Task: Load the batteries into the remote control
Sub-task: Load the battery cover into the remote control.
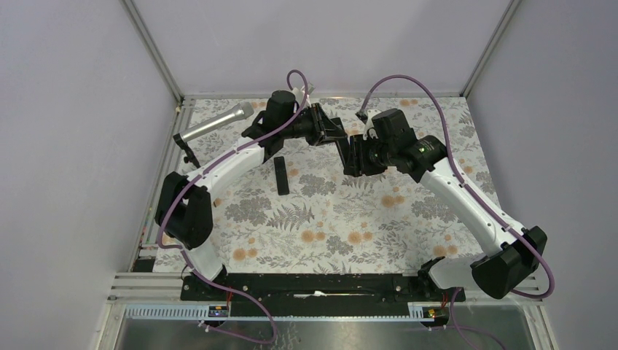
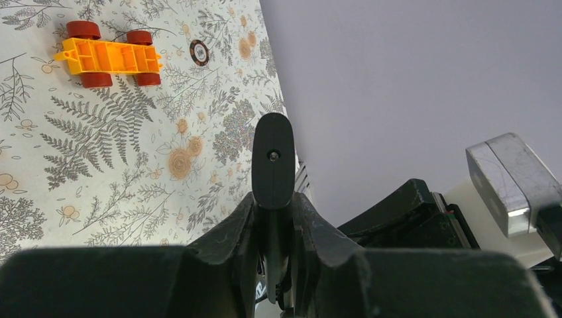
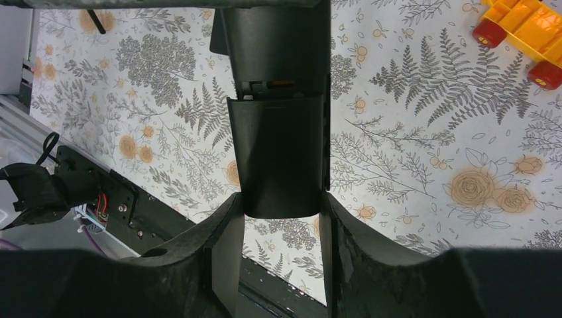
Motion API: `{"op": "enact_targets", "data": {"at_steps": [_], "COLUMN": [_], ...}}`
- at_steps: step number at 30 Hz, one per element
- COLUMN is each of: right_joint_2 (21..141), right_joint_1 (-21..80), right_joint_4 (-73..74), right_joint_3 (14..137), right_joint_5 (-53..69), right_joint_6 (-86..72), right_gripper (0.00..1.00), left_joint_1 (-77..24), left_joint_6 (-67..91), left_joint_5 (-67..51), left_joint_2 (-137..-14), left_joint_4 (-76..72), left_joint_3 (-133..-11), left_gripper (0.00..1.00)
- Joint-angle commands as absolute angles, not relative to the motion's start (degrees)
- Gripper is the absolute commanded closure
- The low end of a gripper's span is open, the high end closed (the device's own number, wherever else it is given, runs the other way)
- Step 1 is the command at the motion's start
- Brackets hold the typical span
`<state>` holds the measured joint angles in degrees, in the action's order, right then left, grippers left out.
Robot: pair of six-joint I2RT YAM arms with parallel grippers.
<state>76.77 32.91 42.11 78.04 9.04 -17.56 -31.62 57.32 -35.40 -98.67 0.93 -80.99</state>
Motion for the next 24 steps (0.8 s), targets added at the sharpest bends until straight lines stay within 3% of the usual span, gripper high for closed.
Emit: {"op": "enact_targets", "data": {"at_steps": [1, 15, 24], "right_joint_2": [76.8, 79.5, 79.8], "right_joint_1": [33.0, 33.0, 33.0], "right_joint_4": [40.9, 44.2, 42.7], "right_joint_3": [79.8, 81.5, 81.0], "right_joint_5": [12.3, 8.8, 13.4], "right_joint_6": [-15.3, -14.8, -15.1], "right_gripper": [0.73, 0.73, 0.73], "left_joint_1": [-31.7, -31.9, -32.3], "left_joint_6": [58.1, 56.1, 55.8], "left_joint_5": [-36.8, -37.8, -38.6], "left_joint_2": [-98.4, -97.0, -96.6], "left_joint_4": [-0.1, 2.4, 2.0], "left_joint_3": [-83.7, -83.5, -83.6], "left_gripper": [1.00, 1.00, 1.00]}}
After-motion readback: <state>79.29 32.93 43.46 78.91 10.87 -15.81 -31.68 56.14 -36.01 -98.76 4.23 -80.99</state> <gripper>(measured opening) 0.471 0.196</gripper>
